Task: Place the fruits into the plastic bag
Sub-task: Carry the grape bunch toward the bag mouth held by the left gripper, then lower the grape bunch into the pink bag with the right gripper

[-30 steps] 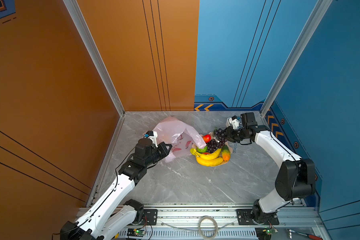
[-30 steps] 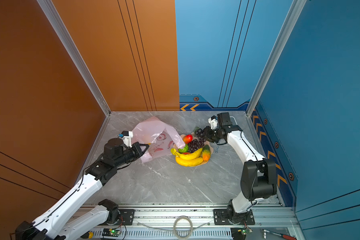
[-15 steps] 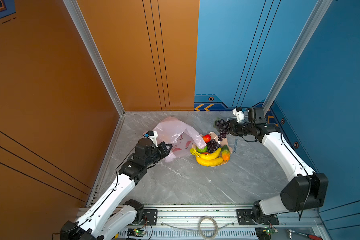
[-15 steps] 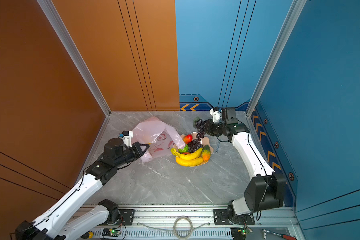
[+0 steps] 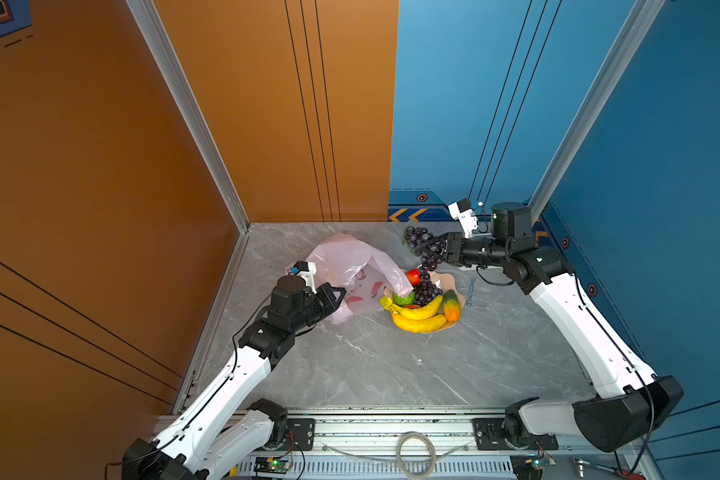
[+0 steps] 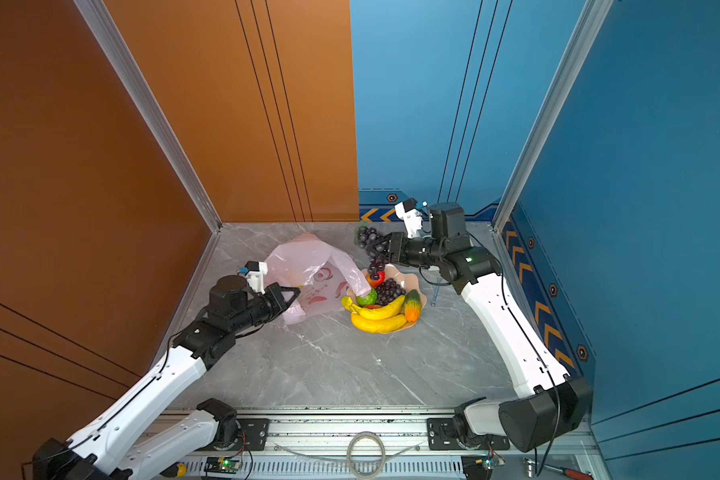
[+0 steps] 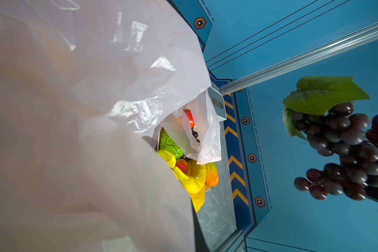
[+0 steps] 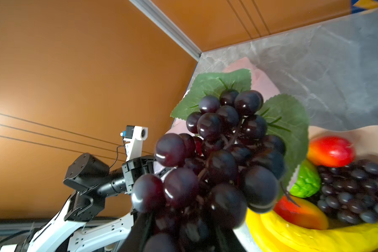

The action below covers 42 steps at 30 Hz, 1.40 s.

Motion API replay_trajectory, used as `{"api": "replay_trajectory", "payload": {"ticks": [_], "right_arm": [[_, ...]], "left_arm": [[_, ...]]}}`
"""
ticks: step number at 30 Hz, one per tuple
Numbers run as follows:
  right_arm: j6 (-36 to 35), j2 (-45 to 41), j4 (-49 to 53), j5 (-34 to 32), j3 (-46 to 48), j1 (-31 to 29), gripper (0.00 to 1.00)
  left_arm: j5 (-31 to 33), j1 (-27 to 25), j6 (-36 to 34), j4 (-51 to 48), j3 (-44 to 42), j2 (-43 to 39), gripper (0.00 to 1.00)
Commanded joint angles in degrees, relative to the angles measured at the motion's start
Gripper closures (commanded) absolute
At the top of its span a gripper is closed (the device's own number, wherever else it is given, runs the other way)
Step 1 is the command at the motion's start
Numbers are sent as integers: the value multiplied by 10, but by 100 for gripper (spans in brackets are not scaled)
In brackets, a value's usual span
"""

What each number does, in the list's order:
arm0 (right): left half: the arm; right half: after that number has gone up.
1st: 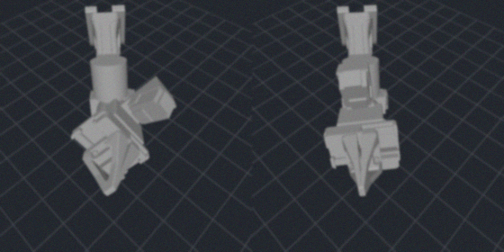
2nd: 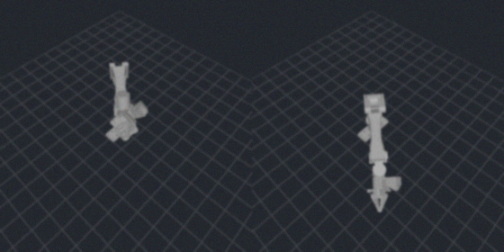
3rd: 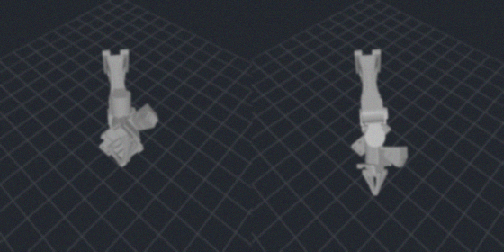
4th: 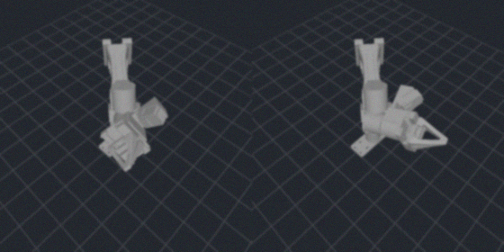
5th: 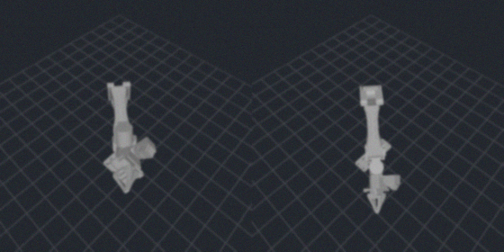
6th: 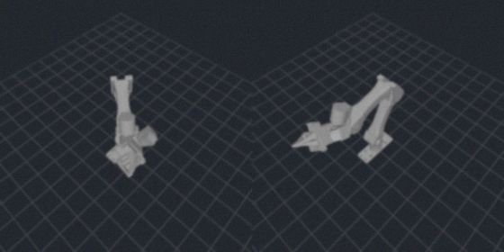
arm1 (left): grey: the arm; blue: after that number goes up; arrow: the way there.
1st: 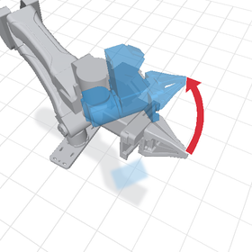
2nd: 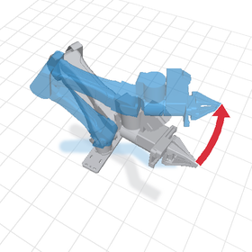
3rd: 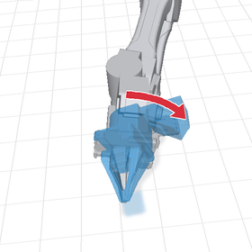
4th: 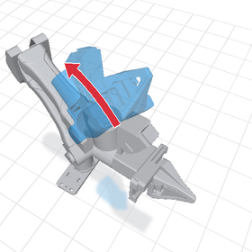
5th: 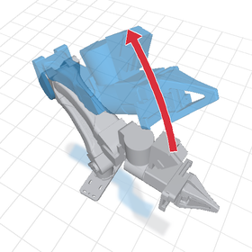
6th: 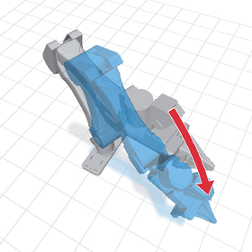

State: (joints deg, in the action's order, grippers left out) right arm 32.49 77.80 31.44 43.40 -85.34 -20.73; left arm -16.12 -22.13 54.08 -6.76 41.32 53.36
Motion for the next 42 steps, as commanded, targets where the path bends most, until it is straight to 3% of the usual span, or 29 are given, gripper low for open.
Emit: {"api": "replay_trajectory", "payload": {"ticks": [1, 17, 29, 42], "right_arm": [[12, -7, -9, 23, -12, -33, 66], [-14, 51, -33, 7, 40, -158, 66], [-23, 118, -34, -2, 60, -173, 66], [-3, 214, -36, 2, -2, -174, 66]], "left_arm": [[-10, 4, 4, 17, 9, 3, 100], [-16, 2, 3, 21, 22, 13, 100], [-24, 2, 1, 16, 18, -2, 100], [-46, -9, -10, 18, 13, -21, 100]]}}
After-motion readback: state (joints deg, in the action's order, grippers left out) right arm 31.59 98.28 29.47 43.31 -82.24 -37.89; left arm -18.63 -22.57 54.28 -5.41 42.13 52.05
